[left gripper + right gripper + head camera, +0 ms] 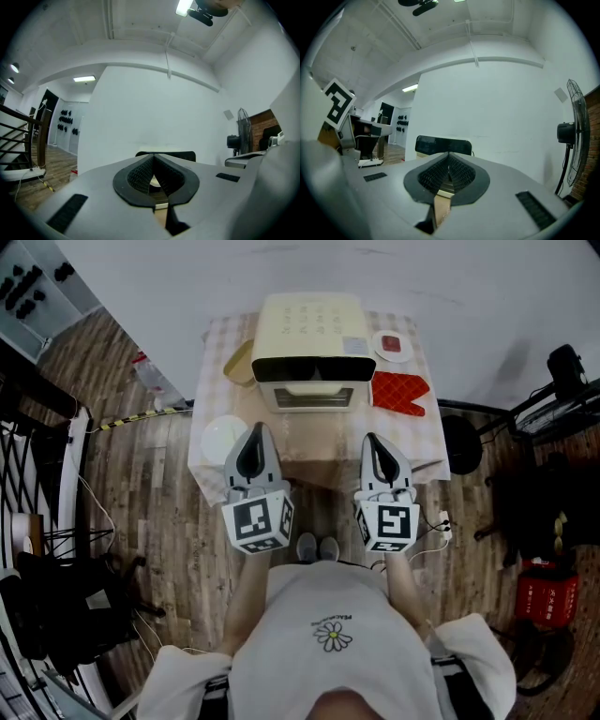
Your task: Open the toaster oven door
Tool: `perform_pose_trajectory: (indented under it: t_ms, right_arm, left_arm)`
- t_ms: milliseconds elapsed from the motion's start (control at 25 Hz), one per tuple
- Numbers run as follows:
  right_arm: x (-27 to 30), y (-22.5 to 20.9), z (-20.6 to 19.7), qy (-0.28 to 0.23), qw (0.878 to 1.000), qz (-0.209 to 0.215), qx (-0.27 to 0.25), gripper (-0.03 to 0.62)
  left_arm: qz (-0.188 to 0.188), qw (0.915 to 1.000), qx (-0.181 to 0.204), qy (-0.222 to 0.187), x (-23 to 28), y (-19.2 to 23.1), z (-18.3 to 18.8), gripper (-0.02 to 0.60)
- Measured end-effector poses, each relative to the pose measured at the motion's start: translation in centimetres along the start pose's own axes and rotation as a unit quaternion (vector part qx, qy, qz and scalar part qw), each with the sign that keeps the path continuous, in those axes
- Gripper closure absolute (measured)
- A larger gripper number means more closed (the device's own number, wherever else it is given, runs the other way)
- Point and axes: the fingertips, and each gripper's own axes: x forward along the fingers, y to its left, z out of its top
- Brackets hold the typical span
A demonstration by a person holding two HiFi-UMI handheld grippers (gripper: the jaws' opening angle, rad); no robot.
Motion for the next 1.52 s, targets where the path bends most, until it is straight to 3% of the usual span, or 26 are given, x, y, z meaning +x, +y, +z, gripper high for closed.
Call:
perform_pose_trajectory:
  t_ms: [120, 360, 640, 920, 1160, 1280, 1520]
  right_arm:
    - [1.3, -1.2, 2.0, -0.027, 1.000, -0.001, 0.005, 0.583]
    - [5.5, -2.3, 7.7, -0.071, 0.996, 0.043, -0.031, 0.546]
    - [8.3, -1.2, 11.1, -0.068, 0.982, 0.110, -0.136, 0.459]
    - [11.2, 1.8, 10.6, -0.008, 0.939, 0.205, -0.277, 0.436]
    - [14.3, 2.9, 6.4, 0.083, 0.884, 0.259, -0.380, 0.421]
    - [16.0, 3.2, 4.3, 0.121, 0.862, 0.273, -0.411, 0.410]
    - [17.8, 4.0, 1.7, 0.173, 0.837, 0.294, -0.428, 0.402]
  left_arm:
    - [0.001, 1.0000, 0.003, -0.003, 0.3, -0.1, 0.4, 0.565]
    - [0.007, 0.9998, 0.004, -0.017, 0.9, 0.7, 1.9, 0.565]
    - [0.027, 0.9993, -0.018, -0.020, 0.4, 2.5, 2.2, 0.563]
    - [0.036, 0.9987, -0.030, -0.021, -0.1, 3.2, 1.8, 0.563]
    - [0.042, 0.9981, -0.041, -0.017, -0.5, 3.5, 1.0, 0.563]
    - [0.044, 0.9980, -0.043, -0.014, -0.6, 3.6, 0.6, 0.563]
    - [0.044, 0.9979, -0.046, -0.007, -0.9, 3.7, 0.0, 0.563]
